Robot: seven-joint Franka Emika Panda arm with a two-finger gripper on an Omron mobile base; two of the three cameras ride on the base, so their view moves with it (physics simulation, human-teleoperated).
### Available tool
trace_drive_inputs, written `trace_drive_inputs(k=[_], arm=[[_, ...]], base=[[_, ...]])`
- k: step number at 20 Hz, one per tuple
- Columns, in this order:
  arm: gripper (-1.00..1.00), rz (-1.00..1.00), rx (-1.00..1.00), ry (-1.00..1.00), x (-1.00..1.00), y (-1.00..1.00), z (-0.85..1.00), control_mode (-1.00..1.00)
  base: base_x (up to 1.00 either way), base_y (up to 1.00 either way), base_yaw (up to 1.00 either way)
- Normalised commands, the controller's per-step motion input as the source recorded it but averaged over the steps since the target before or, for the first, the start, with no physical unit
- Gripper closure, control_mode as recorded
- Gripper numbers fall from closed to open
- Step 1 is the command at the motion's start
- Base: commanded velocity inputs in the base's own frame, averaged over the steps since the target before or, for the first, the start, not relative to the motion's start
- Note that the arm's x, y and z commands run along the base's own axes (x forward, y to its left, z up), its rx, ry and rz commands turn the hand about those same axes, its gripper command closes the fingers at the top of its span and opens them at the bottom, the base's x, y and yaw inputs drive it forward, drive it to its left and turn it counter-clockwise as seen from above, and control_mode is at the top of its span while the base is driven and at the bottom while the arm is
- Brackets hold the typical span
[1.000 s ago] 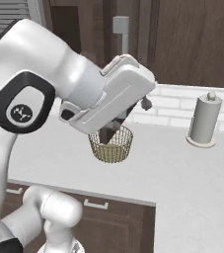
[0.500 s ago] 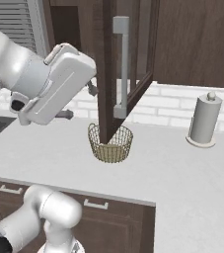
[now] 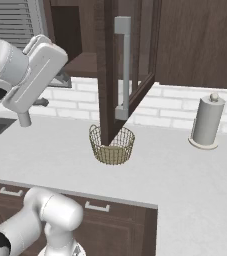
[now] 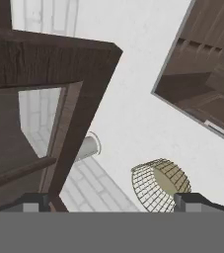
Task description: Open the cabinet, pick up the bread from the cabinet and place it in the basket. Then move the basket to the dining counter.
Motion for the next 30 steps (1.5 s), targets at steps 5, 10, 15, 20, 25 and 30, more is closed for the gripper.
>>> trace_drive_inputs(k=[5,10,15,20,25,30], arm=[[-1.0,0.39,0.03,0.1,0.98,0.11,-0.04,-1.0],[-1.0,0.64,-0.03,0.05,0.5,-0.05,-0.03,-1.0],[-1.0,0.64,-0.31,0.05,0.1,0.06,-0.07,-1.0],[-1.0,0.53,-0.41,0.0,0.5,0.01,-0.1,-1.0],[-1.0,0.46,-0.52,-0.01,0.16,0.0,0.0,-1.0],[-1.0,0.35,-0.51,-0.08,0.32,0.0,0.04,-1.0]], base=[[0.0,0.0,0.0],[0.0,0.0,0.0],[0.0,0.0,0.0],[0.0,0.0,0.0],[0.0,0.0,0.0],[0.0,0.0,0.0]])
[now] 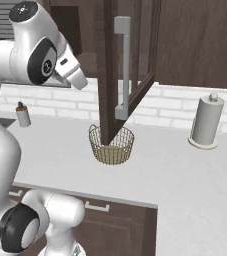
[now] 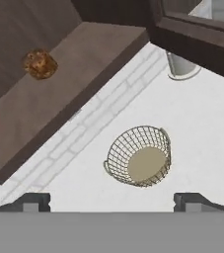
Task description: Open the cabinet, pick up the bread from the cabinet and place it in the basket. Then move the basket to the dining counter.
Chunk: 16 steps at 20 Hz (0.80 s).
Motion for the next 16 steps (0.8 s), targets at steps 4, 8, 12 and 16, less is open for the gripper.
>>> trace_drive_inputs(k=[4,8,12,16], arm=[[-1.0,0.37,-0.39,-0.14,0.69,0.0,0.02,-1.0],[-1.0,0.35,-0.07,-0.2,0.96,-0.06,0.0,-1.0],[-1.0,0.28,-0.11,-0.13,0.86,-0.03,0.06,-1.0],[-1.0,0.15,-0.21,-0.03,0.88,0.0,0.26,-1.0]], base=[[0.0,0.0,0.0],[0.0,0.0,0.0],[0.0,0.0,0.0],[0.0,0.0,0.0]])
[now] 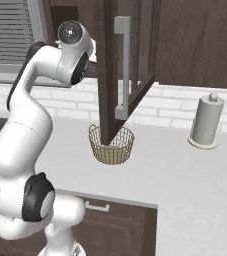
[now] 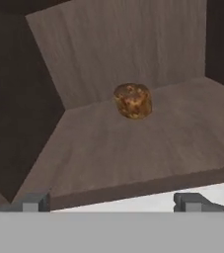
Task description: Open the cabinet, pick up the bread from the cabinet and place it in the basket. Then move the basket to the dining counter.
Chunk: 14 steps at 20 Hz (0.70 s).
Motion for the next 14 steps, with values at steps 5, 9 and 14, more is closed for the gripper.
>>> trace_drive_inputs(k=[5,9,14], arm=[[-1.0,0.05,-0.26,0.01,0.81,0.0,0.33,-1.0],[-1.0,0.04,-0.21,0.0,0.65,-0.02,0.06,-1.0],[-1.0,0.07,-0.1,0.0,0.61,0.01,-0.14,-1.0]], base=[[0.0,0.0,0.0],[0.0,0.0,0.0],[0.0,0.0,0.0]])
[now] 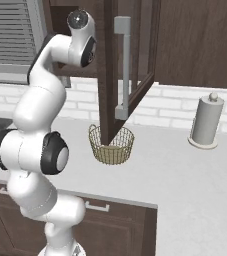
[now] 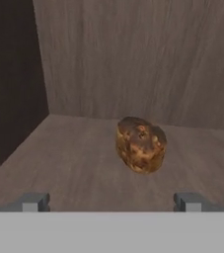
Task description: Open the cabinet, pick up the bread from the cabinet and place it in the basket. Then move the basket to the dining counter.
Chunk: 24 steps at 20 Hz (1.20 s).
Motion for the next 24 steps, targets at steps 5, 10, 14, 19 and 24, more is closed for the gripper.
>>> trace_drive_inputs(k=[5,10,14,19,24], arm=[[-1.0,0.09,-0.06,0.0,0.44,-0.04,-0.11,-1.0],[-1.0,0.09,-0.06,0.0,0.16,-0.13,-0.02,-1.0],[-1.0,0.06,-0.04,0.0,0.0,-0.01,-0.18,-1.0],[-1.0,0.02,-0.01,0.0,0.06,0.0,-0.21,-1.0],[-1.0,0.0,0.0,0.02,0.22,-0.14,-0.08,-1.0]], base=[[0.0,0.0,0.0],[0.0,0.0,0.0],[0.0,0.0,0.0],[0.0,0.0,0.0],[0.0,0.0,0.0]])
